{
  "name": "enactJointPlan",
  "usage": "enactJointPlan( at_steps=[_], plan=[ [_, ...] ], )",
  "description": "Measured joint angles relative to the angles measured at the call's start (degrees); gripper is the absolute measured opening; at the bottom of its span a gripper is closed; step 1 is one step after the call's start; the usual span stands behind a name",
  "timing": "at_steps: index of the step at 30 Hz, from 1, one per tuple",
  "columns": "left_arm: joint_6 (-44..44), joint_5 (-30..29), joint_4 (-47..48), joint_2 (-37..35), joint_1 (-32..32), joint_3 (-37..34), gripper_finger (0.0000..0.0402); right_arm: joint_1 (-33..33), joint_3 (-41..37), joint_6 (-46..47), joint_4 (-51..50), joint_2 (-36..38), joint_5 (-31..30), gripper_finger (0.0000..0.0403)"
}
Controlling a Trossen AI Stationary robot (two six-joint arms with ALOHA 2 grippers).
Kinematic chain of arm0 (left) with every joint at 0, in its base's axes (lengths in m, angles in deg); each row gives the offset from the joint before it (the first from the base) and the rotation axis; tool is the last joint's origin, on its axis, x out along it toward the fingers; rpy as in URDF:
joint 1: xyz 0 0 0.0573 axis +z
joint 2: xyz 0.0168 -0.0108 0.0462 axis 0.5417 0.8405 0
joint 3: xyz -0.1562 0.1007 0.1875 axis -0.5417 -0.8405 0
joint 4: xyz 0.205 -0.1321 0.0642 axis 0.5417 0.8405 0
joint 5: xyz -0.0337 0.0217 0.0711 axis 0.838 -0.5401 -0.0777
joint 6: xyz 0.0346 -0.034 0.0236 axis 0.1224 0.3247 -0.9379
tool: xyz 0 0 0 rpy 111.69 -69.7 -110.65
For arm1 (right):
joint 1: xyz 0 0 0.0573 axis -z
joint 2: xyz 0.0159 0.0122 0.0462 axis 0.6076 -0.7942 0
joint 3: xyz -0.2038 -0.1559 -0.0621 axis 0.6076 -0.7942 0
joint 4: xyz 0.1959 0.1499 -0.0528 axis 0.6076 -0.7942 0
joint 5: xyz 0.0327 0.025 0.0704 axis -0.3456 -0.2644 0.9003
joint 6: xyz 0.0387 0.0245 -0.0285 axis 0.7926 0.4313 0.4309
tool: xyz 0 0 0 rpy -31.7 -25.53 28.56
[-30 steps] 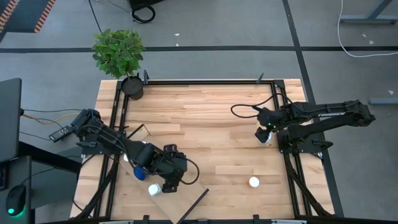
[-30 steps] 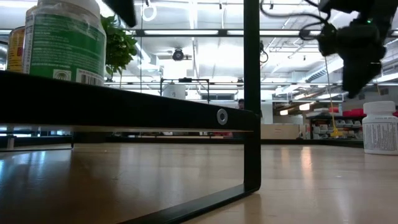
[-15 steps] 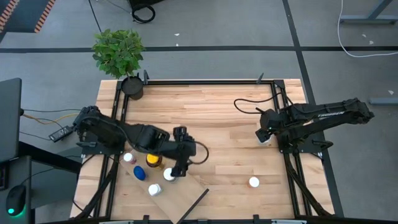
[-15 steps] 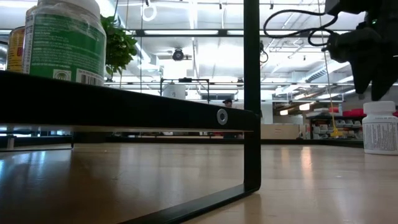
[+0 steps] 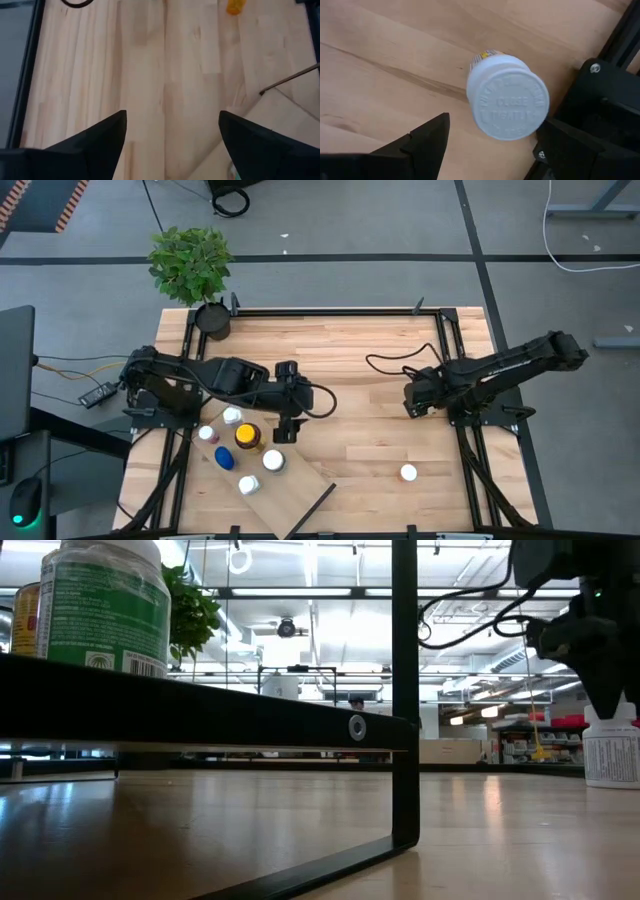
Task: Pick and place medicine bottles onto shelf by color
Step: Move the white pill bottle to the middle of the table
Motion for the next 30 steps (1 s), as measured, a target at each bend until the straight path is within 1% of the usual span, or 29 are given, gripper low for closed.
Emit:
enactJointPlan(
  at_steps=[5, 10, 15, 23, 26, 30],
  plan=[
    [0.0, 0.0, 1.0, 0.0, 0.2, 0.3, 0.0299, 0.1, 0.0, 0.3, 1.0, -2.3, -0.1, 0.0298],
    [0.4, 0.0, 1.1, 0.0, 0.1, 0.3, 0.0285, 0.1, 0.0, 0.2, 0.9, -2.7, -1.1, 0.0298],
    [0.1, 0.0, 1.4, 0.0, 0.1, 0.3, 0.0277, 0.2, 0.0, 0.4, 0.8, -2.7, -3.5, 0.0298],
    [0.4, 0.0, 1.5, 0.0, 0.2, 0.3, 0.0274, 0.2, 0.0, -0.2, 0.8, -2.7, -4.5, 0.0296],
    [0.5, 0.0, 1.7, 0.0, 0.2, 0.3, 0.0274, 0.2, 0.0, -1.4, 0.8, -2.7, -4.6, 0.0279],
    [2.4, 0.0, 2.4, 0.0, 0.2, 0.3, 0.0274, 0.2, 0.0, -1.9, 0.9, -2.7, -4.7, 0.0234]
  ],
)
